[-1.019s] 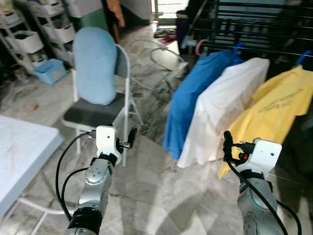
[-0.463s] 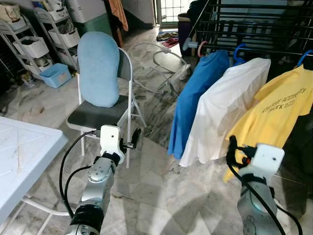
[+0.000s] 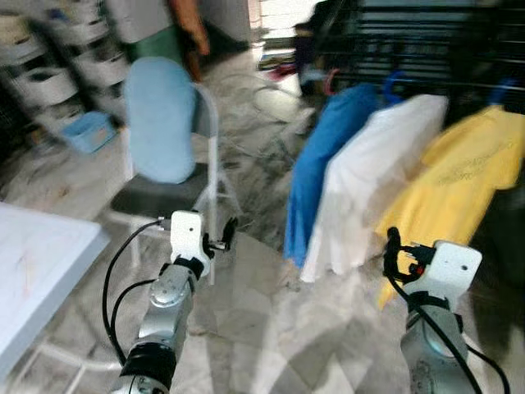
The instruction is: Hang hanger
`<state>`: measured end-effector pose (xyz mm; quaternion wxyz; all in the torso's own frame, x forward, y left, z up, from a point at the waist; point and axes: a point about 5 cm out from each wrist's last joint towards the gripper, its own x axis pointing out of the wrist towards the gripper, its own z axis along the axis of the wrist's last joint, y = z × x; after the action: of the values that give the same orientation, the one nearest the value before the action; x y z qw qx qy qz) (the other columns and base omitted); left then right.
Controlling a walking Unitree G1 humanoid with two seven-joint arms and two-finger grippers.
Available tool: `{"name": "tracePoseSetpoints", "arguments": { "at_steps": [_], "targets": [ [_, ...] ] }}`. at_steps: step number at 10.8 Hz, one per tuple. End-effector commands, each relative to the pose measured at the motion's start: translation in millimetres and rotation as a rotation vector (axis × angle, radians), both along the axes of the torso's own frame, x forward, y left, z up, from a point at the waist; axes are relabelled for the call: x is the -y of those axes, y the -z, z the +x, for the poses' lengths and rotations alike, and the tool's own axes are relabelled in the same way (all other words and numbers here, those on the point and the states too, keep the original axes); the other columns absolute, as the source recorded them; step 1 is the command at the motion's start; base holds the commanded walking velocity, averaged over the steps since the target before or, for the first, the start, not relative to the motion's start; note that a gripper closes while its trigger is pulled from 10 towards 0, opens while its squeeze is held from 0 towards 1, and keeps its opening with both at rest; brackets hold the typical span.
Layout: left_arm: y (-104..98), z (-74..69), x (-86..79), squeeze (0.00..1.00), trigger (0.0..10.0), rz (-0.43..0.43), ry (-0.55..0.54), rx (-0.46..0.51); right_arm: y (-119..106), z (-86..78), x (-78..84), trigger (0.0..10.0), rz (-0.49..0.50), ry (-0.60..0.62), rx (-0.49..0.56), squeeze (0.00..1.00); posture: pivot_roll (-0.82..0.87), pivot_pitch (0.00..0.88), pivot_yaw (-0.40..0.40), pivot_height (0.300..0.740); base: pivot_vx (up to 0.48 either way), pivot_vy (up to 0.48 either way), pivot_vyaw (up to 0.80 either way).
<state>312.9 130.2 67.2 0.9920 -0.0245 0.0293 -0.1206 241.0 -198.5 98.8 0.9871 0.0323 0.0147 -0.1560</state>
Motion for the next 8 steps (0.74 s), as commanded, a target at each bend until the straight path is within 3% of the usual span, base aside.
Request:
{"name": "tracePoseSetpoints", "arguments": {
  "at_steps": [1,2,8],
  "targets": [
    [-0.4,2.6,-4.9,0.00,10.0,0.003,-0.009,-0.010,0.2,1.4,-3.3,10.0,0.011,-0.010,-0.003,0.00,-0.25,0.021,0.137,0.740,0.000,0.334,-0.77],
    [-1.1,3.6,-4.7,0.00,10.0,0.001,-0.010,-0.009,-0.4,2.1,-3.6,10.0,0.010,-0.012,-0.001,0.00,-0.26,0.025,0.137,0.740,0.000,0.337,-0.58],
    [0.5,3.1,1.0,0.00,10.0,0.012,0.014,-0.014,-0.9,3.4,-2.3,10.0,-0.002,-0.007,-0.002,0.00,-0.25,0.045,0.142,0.740,0.000,0.334,0.00]
  ]
}}
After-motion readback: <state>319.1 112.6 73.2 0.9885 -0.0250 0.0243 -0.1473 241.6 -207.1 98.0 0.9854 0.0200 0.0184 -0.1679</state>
